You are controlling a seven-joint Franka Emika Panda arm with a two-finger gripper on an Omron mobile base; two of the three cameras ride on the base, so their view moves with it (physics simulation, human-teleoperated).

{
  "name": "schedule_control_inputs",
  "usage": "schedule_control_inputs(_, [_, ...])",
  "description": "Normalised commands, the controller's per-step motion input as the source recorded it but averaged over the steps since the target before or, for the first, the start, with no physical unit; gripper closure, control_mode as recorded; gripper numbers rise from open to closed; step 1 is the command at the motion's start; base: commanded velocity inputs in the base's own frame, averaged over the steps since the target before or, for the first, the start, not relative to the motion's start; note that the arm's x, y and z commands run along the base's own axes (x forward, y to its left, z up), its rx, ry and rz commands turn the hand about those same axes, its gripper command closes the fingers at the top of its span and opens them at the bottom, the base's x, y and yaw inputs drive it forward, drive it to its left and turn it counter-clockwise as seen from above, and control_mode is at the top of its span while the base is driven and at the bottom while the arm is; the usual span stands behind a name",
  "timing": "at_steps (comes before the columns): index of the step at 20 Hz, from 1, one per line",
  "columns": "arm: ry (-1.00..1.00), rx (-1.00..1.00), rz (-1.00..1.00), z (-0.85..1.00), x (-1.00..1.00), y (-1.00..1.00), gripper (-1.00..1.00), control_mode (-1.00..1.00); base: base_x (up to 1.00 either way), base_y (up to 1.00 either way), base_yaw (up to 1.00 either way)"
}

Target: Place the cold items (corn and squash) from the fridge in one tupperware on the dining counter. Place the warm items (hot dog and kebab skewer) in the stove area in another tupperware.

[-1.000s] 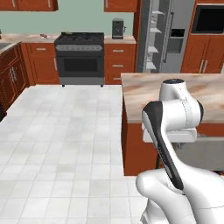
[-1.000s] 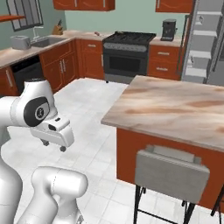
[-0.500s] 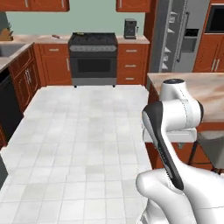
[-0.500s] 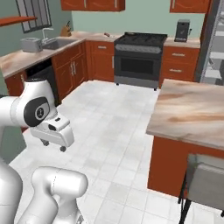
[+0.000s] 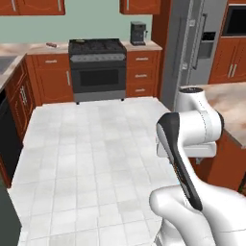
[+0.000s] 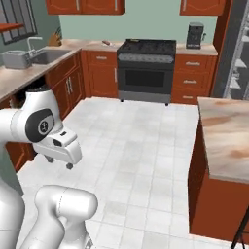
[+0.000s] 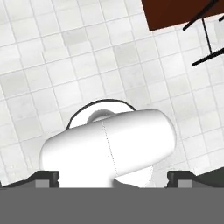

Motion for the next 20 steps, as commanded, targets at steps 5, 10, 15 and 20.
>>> schedule_control_inputs(5, [0.0, 0.0, 0.0, 0.0, 0.0, 0.0, -1.0, 1.0, 1.0, 0.97, -0.2])
schedule_control_inputs(10, [0.0, 0.0, 0.0, 0.0, 0.0, 0.0, -1.0, 1.0, 1.0, 0.83, -0.06])
schedule_control_inputs(15, [0.0, 0.0, 0.0, 0.0, 0.0, 0.0, -1.0, 1.0, 1.0, -0.01, 0.0])
schedule_control_inputs(20, [0.0, 0.0, 0.0, 0.0, 0.0, 0.0, -1.0, 1.0, 1.0, -0.21, 0.0])
